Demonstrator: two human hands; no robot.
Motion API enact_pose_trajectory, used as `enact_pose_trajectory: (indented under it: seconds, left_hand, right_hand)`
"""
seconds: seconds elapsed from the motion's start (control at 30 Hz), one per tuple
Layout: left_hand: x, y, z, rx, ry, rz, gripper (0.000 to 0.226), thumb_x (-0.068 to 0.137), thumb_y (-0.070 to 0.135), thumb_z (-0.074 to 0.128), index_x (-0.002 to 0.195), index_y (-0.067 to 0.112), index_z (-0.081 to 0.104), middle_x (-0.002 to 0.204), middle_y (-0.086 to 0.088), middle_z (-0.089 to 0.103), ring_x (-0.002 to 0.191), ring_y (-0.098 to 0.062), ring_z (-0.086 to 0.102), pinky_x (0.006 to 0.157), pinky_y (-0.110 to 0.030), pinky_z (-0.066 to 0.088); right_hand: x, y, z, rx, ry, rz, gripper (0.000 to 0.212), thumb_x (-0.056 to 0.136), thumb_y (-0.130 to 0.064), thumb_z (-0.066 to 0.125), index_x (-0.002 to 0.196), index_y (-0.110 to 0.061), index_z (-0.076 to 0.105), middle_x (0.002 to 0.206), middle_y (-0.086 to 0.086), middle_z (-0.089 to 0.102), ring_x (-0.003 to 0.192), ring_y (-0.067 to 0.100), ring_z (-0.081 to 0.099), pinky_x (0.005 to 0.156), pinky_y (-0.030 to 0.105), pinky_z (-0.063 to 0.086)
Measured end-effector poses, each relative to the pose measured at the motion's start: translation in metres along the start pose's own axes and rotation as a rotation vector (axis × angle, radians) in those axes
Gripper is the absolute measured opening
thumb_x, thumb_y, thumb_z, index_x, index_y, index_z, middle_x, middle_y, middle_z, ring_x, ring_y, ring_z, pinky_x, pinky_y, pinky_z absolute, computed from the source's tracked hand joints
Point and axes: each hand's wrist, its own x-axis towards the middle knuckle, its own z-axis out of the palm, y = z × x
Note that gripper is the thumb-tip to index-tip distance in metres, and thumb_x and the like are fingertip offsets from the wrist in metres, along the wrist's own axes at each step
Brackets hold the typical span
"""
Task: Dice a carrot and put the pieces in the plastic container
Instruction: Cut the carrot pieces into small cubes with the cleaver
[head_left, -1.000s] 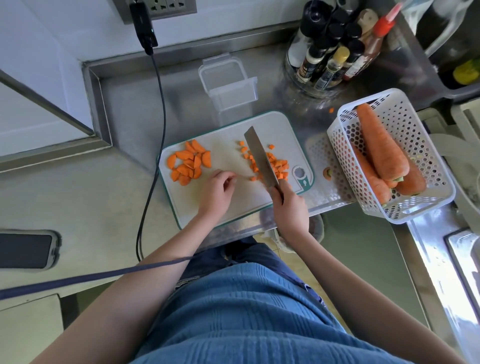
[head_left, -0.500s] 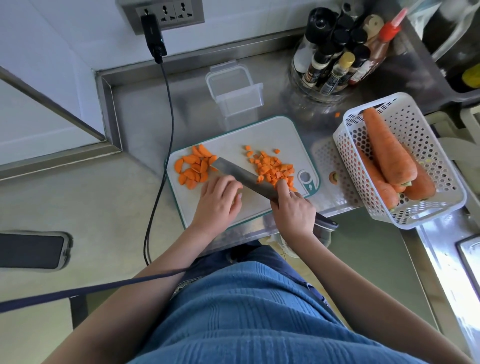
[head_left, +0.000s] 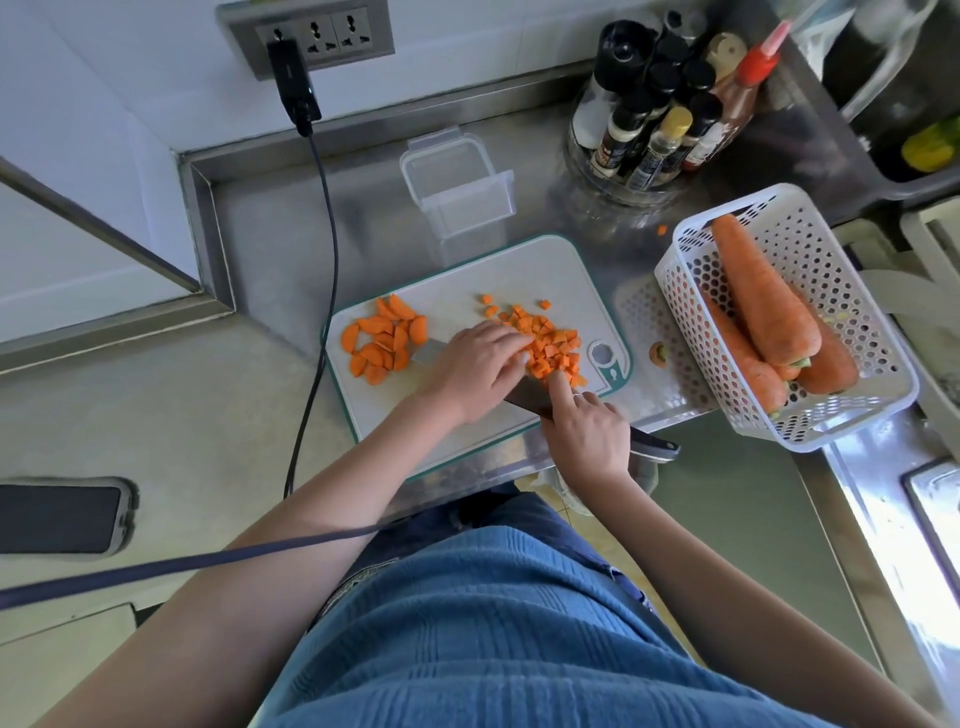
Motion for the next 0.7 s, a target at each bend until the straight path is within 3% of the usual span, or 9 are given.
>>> enact_pose_trajectory:
  seconds: [0.13, 0.23, 0.33, 0.43, 0.53, 0.7]
  left_hand:
    - [-0.023, -0.01, -0.004, -0.057, 0.387, -0.04, 0.027, 0.091, 0.014, 0.041, 0.102, 0.004, 0.064, 0.102, -0.009, 0.063, 0.099, -0.024, 0.055, 0.086, -0.033, 0.043]
    - [-0.037, -0.016, -0.004, -0.045, 0.508, -0.059, 0.019, 0.089, 0.004, 0.045, 0.096, 0.001, 0.062, 0.097, -0.011, 0.06, 0.092, -0.026, 0.053, 0.083, -0.033, 0.043]
    - [-0.046, -0.019, 0.0, -0.018, 0.515, -0.073, 0.017, 0.089, 0.004, 0.046, 0.096, 0.001, 0.061, 0.097, -0.012, 0.059, 0.091, -0.027, 0.052, 0.084, -0.034, 0.042]
    - [-0.051, -0.021, 0.004, 0.005, 0.483, -0.093, 0.017, 0.089, 0.005, 0.045, 0.094, 0.002, 0.061, 0.094, -0.011, 0.059, 0.09, -0.027, 0.052, 0.082, -0.032, 0.04]
    - [-0.056, -0.02, 0.01, 0.029, 0.401, -0.081, 0.018, 0.086, 0.008, 0.044, 0.092, 0.003, 0.061, 0.093, -0.008, 0.06, 0.091, -0.024, 0.051, 0.077, -0.034, 0.041]
    - [-0.057, -0.018, 0.026, 0.061, 0.188, -0.072, 0.024, 0.083, 0.013, 0.042, 0.094, 0.005, 0.062, 0.095, -0.007, 0.06, 0.094, -0.024, 0.051, 0.076, -0.038, 0.045]
  right_hand:
    - [-0.004, -0.006, 0.002, 0.132, -0.025, 0.036, 0.032, 0.067, -0.014, 0.081, 0.087, -0.007, 0.056, 0.047, 0.002, 0.051, 0.034, 0.025, 0.049, 0.038, 0.022, 0.029]
    - [-0.008, -0.011, 0.01, 0.227, -0.13, 0.069, 0.022, 0.094, -0.031, 0.059, 0.096, -0.01, 0.056, 0.057, 0.006, 0.059, 0.046, 0.03, 0.056, 0.046, 0.026, 0.032]
    - [-0.009, -0.012, 0.01, 0.249, -0.242, 0.1, 0.029, 0.101, -0.041, 0.042, 0.106, -0.016, 0.055, 0.071, 0.007, 0.065, 0.063, 0.033, 0.061, 0.055, 0.031, 0.041]
    - [-0.003, -0.006, 0.008, 0.307, -0.303, 0.197, 0.027, 0.102, -0.039, 0.038, 0.107, -0.02, 0.056, 0.079, 0.008, 0.066, 0.073, 0.034, 0.062, 0.061, 0.034, 0.044]
    - [0.01, 0.006, 0.007, 0.366, -0.301, 0.29, 0.025, 0.101, -0.037, 0.04, 0.102, -0.019, 0.057, 0.08, 0.007, 0.063, 0.075, 0.032, 0.06, 0.058, 0.033, 0.041]
    - [0.019, 0.02, 0.003, 0.435, -0.287, 0.268, 0.024, 0.099, -0.036, 0.045, 0.094, -0.016, 0.057, 0.07, 0.003, 0.058, 0.067, 0.029, 0.055, 0.052, 0.03, 0.032]
